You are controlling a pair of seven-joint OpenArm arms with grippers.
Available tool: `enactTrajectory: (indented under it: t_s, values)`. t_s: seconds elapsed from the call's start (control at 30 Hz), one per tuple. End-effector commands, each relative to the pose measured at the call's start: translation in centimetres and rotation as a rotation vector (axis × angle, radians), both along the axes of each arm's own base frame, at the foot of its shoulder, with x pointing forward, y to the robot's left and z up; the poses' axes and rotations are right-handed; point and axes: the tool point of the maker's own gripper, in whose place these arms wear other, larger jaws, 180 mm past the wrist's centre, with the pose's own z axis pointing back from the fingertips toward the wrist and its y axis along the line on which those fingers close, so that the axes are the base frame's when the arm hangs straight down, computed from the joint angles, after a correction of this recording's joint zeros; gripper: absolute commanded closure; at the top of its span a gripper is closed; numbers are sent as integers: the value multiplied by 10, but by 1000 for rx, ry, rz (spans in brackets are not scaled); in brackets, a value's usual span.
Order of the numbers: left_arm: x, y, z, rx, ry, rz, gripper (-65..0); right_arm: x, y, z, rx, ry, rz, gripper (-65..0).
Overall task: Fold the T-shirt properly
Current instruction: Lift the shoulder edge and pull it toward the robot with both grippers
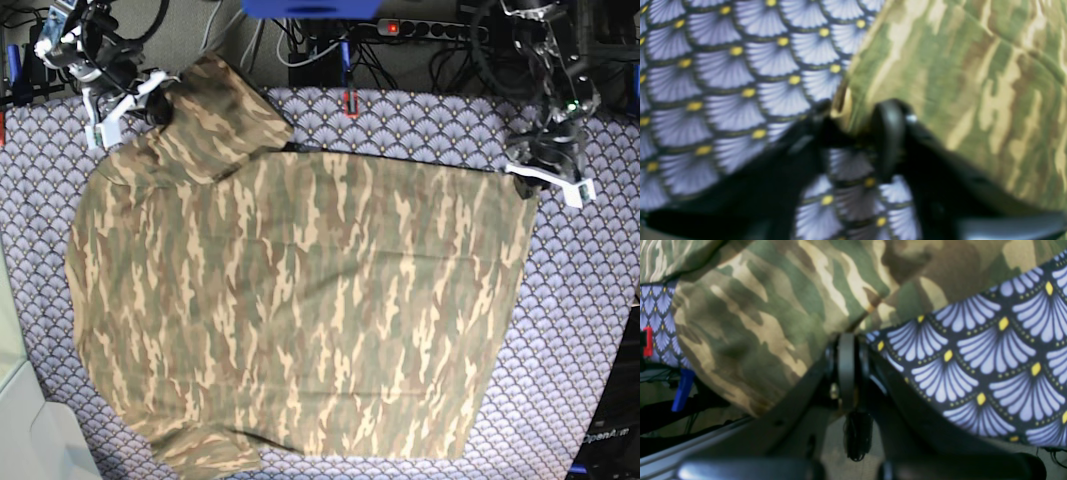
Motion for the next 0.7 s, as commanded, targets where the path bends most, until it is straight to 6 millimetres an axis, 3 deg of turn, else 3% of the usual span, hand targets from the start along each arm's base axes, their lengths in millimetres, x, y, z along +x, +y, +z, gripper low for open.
enactTrajectory:
  t_s: [0.0, 0.07, 0.23, 0.47, 0.67]
  values:
    - [-1, -4, -2, -6, 20, -19, -104, -14, -3, -9, -35, 68, 24, 0]
    - [-1, -4, -2, -8, 20, -19, -48, -14, -3, -9, -35, 68, 24, 0]
    - [-2, -1, -1, -4, 18, -12, -11, -13, -9, -8, -50, 68, 31, 0]
    - [-3, 1, 7, 14, 4, -16, -5, -11, -17, -3, -73, 57, 34, 0]
    - [-19, -3, 20, 48, -8, -38, -5, -11, -24, 1, -97, 48, 42, 0]
